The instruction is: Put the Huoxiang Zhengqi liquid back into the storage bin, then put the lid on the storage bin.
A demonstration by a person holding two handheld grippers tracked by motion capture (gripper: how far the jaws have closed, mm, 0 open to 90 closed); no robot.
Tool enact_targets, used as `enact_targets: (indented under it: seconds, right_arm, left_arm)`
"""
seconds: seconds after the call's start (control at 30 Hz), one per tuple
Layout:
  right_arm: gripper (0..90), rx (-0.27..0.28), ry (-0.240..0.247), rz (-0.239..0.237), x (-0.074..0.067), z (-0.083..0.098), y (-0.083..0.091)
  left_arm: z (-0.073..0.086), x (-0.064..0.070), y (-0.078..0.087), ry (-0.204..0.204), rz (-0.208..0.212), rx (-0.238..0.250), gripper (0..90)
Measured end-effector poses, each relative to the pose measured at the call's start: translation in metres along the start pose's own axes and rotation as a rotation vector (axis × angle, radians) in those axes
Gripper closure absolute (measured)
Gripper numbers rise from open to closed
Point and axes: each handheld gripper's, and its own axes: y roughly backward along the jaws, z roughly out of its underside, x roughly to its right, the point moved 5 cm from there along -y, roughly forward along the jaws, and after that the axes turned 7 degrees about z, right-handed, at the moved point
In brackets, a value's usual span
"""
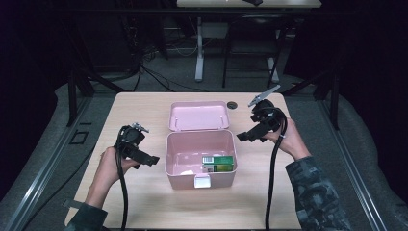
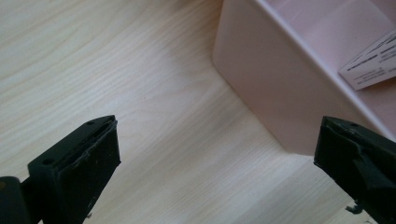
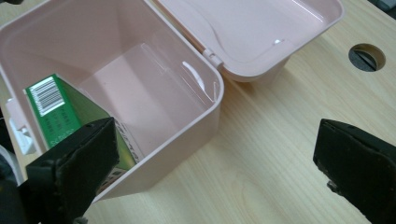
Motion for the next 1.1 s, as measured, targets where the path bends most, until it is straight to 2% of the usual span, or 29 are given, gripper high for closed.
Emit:
enact_targets:
  seconds: [0.3,0.47,0.57,0.63,0.7,0.83,0.93,1.03,1.1]
  right_arm:
    - [0.0,0.002,-0.029,0.035,0.011,-0.002,-0.008]
    - [0.0,0.009,-0.051,0.028,0.016,-0.007,-0.013]
    - [0.0,0.013,-0.059,0.035,0.019,-0.014,-0.017]
    - [0.5,0.011,-0.055,0.043,0.02,-0.019,-0.021]
    - [1.5,0.003,-0.054,0.046,0.02,-0.025,-0.027]
    - [4.9,0.004,-0.058,0.045,0.021,-0.034,-0.04]
    - [11.9,-0.001,-0.061,0.057,0.022,-0.04,-0.052]
    - [23.6,-0.008,-0.087,0.093,0.027,-0.044,-0.064]
    - [27.2,-0.027,-0.089,0.119,0.031,-0.045,-0.073]
  left_arm:
    - [-0.017,0.016,-0.003,-0.024,0.046,0.034,0.1]
    - [-0.027,0.026,-0.006,-0.042,0.077,0.041,3.7]
    - [-0.03,0.029,-0.012,-0.041,0.076,0.045,14.9]
    - [-0.029,0.029,-0.016,-0.039,0.076,0.046,17.9]
    - [-0.029,0.028,-0.018,-0.031,0.085,0.055,26.7]
    - [-0.029,0.027,-0.024,-0.017,0.084,0.057,34.9]
    - [-0.028,0.028,-0.028,-0.011,0.077,0.059,40.8]
    - [-0.028,0.029,-0.03,-0.016,0.068,0.06,47.0]
    - [-0.029,0.029,-0.03,-0.022,0.058,0.069,52.3]
